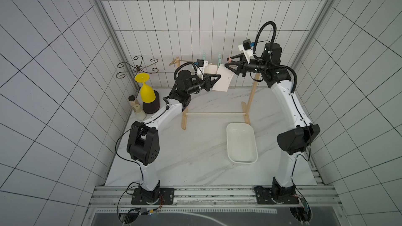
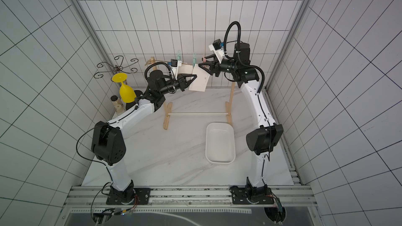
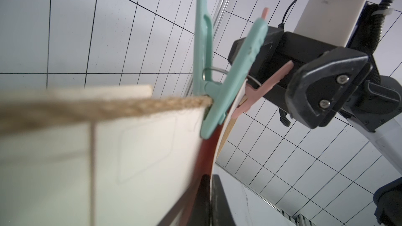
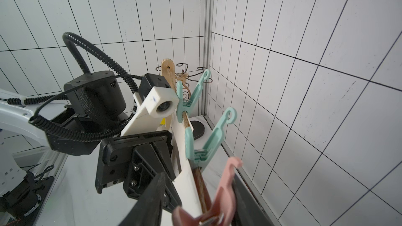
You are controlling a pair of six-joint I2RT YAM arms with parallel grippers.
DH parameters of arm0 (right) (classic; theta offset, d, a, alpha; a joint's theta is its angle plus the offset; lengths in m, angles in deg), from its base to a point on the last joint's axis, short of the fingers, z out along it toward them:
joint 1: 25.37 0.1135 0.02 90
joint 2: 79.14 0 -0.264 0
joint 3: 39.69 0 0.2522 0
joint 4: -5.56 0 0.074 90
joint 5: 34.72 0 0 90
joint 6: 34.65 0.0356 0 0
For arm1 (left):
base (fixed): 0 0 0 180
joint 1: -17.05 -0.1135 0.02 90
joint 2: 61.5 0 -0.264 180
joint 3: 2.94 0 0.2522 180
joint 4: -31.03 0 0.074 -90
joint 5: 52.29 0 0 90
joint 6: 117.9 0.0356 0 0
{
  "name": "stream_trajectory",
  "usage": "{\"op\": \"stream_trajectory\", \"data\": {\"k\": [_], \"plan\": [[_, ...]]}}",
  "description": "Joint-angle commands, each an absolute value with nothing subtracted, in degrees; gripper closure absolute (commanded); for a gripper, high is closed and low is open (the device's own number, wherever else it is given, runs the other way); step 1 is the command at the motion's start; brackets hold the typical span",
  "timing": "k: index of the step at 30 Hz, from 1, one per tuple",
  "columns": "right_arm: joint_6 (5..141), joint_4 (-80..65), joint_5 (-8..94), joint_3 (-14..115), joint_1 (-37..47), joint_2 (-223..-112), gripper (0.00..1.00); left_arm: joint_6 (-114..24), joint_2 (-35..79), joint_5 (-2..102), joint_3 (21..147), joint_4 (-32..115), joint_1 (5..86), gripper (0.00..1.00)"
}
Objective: Remove the postcards from the strings
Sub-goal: Remove the clamp from the clothesline.
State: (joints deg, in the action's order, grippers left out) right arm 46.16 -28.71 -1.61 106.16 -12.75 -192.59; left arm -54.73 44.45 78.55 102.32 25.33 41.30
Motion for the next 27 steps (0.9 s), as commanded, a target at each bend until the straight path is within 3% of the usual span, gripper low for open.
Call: {"op": "stream_trajectory", "data": {"k": [1, 11, 27], "plan": [[45.4, -28.7, -4.7, 104.1, -13.2, -190.9, 0.50, -55.5, 45.7, 79.5, 104.2, 25.3, 41.1, 1.00], [45.4, -28.5, -6.1, 104.1, -13.6, -190.9, 0.47, -55.7, 46.5, 81.3, 105.3, 26.1, 41.1, 1.00], [47.4, -26.1, -8.7, 103.6, -14.2, -190.9, 0.57, -55.4, 47.1, 82.6, 106.3, 27.6, 41.1, 1.00]]}}
